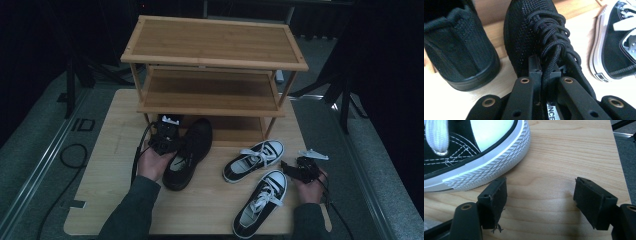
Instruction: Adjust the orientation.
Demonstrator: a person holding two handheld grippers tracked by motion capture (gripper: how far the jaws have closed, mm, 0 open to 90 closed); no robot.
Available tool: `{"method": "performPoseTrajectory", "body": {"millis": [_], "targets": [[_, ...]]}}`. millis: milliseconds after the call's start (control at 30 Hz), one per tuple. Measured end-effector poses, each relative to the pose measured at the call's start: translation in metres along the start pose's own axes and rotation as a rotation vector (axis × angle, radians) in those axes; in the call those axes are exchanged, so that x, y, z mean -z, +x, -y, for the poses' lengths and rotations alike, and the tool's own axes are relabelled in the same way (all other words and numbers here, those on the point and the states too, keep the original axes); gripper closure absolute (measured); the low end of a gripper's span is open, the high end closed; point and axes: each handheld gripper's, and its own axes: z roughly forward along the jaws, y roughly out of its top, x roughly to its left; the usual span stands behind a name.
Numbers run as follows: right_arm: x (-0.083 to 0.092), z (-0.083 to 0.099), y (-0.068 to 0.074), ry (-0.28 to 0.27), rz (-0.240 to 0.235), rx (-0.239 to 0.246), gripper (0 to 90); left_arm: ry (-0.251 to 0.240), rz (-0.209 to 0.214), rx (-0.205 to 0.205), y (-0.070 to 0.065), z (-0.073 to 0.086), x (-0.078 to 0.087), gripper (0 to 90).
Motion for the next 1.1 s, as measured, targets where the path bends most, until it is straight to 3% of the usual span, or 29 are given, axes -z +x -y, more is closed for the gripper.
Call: {"method": "performPoseTrajectory", "body": {"millis": [167, 200, 633, 800, 1100], "targets": [[0.0, 0.0, 0.0, -0.001, 0.0, 0.0, 27.0, -0.013, -0.01, 0.018, 0.002, -0.003, -0.002, 86.4], [0.0, 0.0, 0.0, -0.001, 0.0, 0.0, 27.0, -0.025, -0.014, 0.038, 0.004, -0.004, -0.004, 86.4], [0.0, 0.0, 0.0, 0.0, 0.0, -0.002, 27.0, -0.088, -0.063, 0.126, 0.012, -0.012, -0.023, 86.4], [0.0, 0.0, 0.0, 0.0, 0.0, -0.002, 27.0, -0.125, -0.107, 0.171, 0.014, -0.015, -0.029, 86.2], [0.0, 0.0, 0.0, 0.0, 0.0, -0.002, 27.0, -0.167, -0.164, 0.205, 0.013, -0.014, -0.037, 85.7]]}}
